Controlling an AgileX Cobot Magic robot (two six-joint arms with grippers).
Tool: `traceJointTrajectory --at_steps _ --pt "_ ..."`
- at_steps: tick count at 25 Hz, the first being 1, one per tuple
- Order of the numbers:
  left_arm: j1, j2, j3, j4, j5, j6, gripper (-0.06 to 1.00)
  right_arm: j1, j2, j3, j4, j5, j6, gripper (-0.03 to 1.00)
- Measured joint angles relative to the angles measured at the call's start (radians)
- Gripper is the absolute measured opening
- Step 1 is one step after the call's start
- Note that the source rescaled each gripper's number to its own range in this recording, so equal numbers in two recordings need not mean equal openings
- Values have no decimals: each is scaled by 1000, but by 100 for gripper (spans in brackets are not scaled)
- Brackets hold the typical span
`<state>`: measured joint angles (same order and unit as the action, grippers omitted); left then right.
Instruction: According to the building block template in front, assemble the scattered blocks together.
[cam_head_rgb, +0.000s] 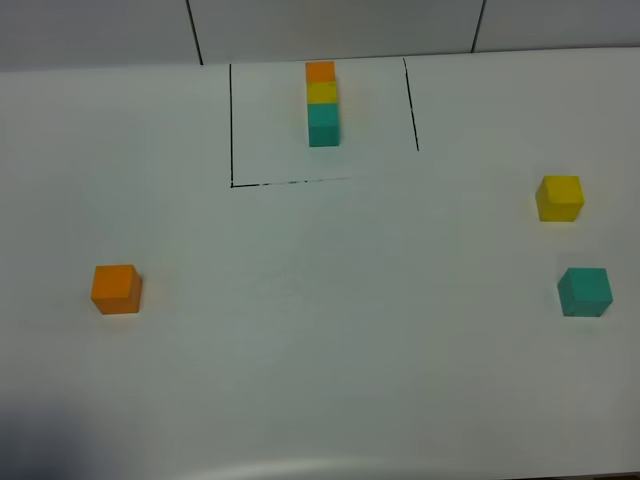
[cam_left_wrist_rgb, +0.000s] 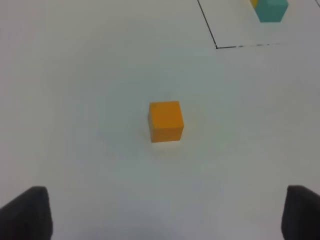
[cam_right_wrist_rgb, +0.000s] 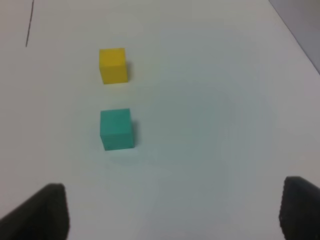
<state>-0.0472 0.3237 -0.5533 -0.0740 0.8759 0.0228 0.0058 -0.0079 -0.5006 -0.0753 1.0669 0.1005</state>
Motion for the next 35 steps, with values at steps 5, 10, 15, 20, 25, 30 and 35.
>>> traceJointTrajectory --at_steps 5,10,15,20,25,30,35 --pt "0 265 -97 -25 -13 10 100 0 0 0 0 0 0 72" --pt "0 545 -220 -87 5 47 100 0 0 0 0 0 0 72" --pt "-7 813 -296 -97 27 47 100 0 0 0 1 0 0 72" --pt "-71 1020 -333 -38 5 -23 99 0 0 0 3 0 0 72" --pt "-138 1173 -391 94 -7 -187 98 0 0 0 3 0 0 72" --pt "-153 1248 -402 83 -71 -189 97 0 0 0 3 0 0 72" --pt "-153 1314 -402 81 -117 -178 97 0 0 0 3 0 0 72"
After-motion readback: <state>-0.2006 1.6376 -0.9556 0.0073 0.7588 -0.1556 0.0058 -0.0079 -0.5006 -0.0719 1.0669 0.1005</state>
